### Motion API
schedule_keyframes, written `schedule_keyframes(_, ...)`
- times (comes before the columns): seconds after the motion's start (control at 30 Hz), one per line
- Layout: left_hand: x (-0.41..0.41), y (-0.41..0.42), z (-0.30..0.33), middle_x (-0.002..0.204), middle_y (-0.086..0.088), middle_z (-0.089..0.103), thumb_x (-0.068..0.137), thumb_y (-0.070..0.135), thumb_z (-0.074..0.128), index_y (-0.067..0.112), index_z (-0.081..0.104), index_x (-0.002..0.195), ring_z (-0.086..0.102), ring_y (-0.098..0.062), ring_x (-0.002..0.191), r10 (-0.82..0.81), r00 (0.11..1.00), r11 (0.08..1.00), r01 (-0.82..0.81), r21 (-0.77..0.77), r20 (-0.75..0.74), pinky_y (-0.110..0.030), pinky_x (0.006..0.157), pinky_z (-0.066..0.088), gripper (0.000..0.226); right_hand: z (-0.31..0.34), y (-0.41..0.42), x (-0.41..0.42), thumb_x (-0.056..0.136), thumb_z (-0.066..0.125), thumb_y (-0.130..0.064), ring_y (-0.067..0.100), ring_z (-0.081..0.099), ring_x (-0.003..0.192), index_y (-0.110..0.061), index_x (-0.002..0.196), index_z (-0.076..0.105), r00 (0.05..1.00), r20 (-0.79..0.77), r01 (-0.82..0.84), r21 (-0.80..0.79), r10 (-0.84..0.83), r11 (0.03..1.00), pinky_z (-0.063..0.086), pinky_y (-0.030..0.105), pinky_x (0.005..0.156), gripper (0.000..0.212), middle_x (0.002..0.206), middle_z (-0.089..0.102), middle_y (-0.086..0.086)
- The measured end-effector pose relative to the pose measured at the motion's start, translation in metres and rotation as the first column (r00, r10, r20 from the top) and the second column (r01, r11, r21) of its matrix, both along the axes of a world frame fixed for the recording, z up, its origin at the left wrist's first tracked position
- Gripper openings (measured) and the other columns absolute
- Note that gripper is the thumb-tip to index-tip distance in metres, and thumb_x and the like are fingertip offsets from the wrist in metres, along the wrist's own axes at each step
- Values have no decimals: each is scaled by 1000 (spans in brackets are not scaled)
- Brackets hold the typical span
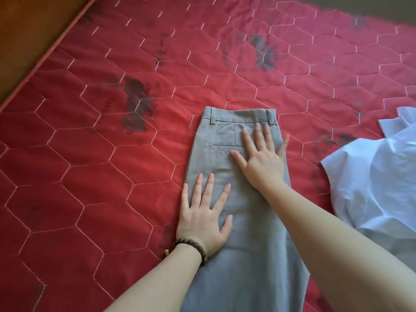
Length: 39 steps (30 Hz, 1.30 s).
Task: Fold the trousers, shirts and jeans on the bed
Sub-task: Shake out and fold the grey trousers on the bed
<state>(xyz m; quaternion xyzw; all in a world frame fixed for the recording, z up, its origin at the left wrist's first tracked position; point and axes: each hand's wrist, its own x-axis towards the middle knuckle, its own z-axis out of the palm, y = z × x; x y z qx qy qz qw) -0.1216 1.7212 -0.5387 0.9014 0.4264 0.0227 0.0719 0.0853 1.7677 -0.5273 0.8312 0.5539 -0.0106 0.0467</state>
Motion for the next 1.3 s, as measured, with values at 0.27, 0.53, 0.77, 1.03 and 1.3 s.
schedule_keyframes(0.27,0,1,3,161,-2,10,88,55,24,39,15,150,0,-29,148,1,997,1000,-1,4,-71,-57,115,3,65,-3,-107,-69,96,27,-52,21,4,149,-32,151,21,988,-147,-44,87,56,995,-5,55,117,59,161,13,2)
schedule_keyframes(0.53,-40,-79,1,161,4,7,93,53,13,39,3,149,1,-27,148,-51,992,999,50,-14,-118,-53,117,0,58,-7,-211,-130,96,25,-51,26,-1,149,-35,151,16,984,-170,53,49,-44,997,-10,53,116,58,161,11,3)
schedule_keyframes(0.77,-121,-192,4,160,-2,5,92,57,18,36,9,151,1,-28,148,-21,987,999,13,-52,-156,-54,117,7,64,-8,-295,-186,94,18,-56,29,-8,148,-34,151,11,982,-185,34,-17,-36,999,-6,53,117,62,161,2,4)
schedule_keyframes(1.03,-182,-291,9,160,-3,-2,90,59,11,36,2,151,-8,-28,147,2,978,994,-26,-109,-210,-51,118,3,66,-3,-392,-253,93,9,-53,24,-10,148,-37,151,6,972,-232,27,-93,-48,995,-10,50,117,60,161,1,3)
schedule_keyframes(1.3,-245,-384,16,161,-5,-5,90,61,10,37,-1,151,-13,-30,146,-59,973,990,27,-142,-225,-52,117,1,67,8,-494,-320,93,13,-55,23,-5,148,-36,151,8,967,-223,102,-94,-121,990,-9,49,118,61,161,1,4)
